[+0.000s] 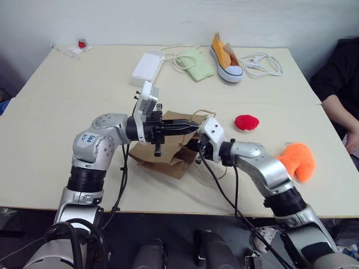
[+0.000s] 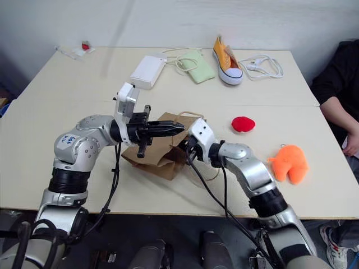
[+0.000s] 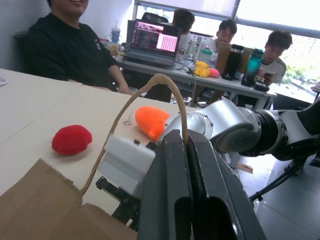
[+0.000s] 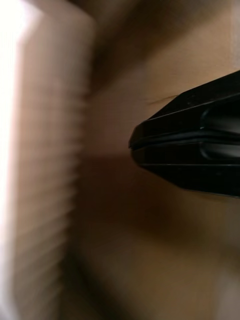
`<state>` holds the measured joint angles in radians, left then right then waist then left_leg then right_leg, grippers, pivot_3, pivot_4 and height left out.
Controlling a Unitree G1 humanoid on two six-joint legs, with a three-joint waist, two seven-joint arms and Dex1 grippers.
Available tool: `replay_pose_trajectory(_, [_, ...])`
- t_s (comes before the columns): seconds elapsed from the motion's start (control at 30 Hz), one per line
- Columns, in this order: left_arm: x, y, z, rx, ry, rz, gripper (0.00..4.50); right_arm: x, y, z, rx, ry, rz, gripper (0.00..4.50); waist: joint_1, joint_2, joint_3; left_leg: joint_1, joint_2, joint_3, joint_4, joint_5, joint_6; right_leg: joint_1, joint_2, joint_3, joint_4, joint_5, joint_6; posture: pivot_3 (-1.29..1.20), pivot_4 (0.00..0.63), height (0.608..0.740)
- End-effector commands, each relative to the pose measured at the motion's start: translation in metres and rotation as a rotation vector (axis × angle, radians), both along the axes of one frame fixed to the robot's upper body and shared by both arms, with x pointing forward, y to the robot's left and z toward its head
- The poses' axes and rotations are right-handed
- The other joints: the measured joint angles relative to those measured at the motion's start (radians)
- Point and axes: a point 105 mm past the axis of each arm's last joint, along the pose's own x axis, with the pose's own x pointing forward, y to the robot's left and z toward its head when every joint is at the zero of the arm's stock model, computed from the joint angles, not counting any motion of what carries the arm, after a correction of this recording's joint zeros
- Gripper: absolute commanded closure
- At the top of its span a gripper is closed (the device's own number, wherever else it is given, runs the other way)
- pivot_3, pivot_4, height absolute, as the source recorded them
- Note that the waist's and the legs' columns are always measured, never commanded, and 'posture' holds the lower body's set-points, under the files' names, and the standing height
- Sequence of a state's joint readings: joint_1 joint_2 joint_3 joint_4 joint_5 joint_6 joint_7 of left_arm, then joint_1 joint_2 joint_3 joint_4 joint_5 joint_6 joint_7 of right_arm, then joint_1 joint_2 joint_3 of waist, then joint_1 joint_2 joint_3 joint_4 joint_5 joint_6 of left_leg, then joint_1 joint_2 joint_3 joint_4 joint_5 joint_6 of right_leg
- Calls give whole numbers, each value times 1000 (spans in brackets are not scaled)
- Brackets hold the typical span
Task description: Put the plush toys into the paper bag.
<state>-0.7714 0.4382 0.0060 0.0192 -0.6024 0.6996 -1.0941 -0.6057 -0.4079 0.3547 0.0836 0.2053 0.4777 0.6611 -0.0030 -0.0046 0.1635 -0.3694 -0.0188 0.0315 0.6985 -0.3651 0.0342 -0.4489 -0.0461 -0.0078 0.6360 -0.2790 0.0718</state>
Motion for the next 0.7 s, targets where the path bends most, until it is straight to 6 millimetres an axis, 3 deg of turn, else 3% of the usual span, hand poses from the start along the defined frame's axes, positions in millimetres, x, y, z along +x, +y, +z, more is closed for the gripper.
replay_pose_trajectory(0.03, [12,20,24,-65,-46,110,4500,0,-2,-4,-41,-55,16,4478,-1,0,0,-1,-1,0,0,0,0,0,-1,0,0,0,0,0,150,740])
replay_pose_trajectory(0.23, [29,51,57,-252,-8,253,4500,-13,-11,-25,-107,-13,57,4478,-2,0,0,0,-1,-1,0,0,0,0,-1,-1,1,0,0,0,150,740])
replay_pose_trajectory(0.37, [29,51,65,-300,6,265,4500,-14,-13,-28,-107,-13,54,4478,-1,-1,-1,1,-1,-1,1,0,0,1,-1,-1,1,0,0,0,150,740])
replay_pose_trajectory(0.5, [28,38,57,-263,0,253,4500,-14,-15,-24,-69,-29,28,4478,-1,-1,-1,1,-1,-2,1,0,0,1,-1,-2,0,0,0,0,150,740])
replay_pose_trajectory(0.57, [26,28,46,-222,0,241,4500,-13,-16,-7,-5,-94,10,4478,1,-1,-1,1,-1,-2,1,0,-1,1,-1,-2,0,0,0,0,150,740])
replay_pose_trajectory(0.7, [20,16,34,-197,9,191,4500,-24,-39,56,247,-163,-115,4478,1,0,0,0,-1,-2,1,0,-1,1,-1,-2,0,0,0,0,150,740])
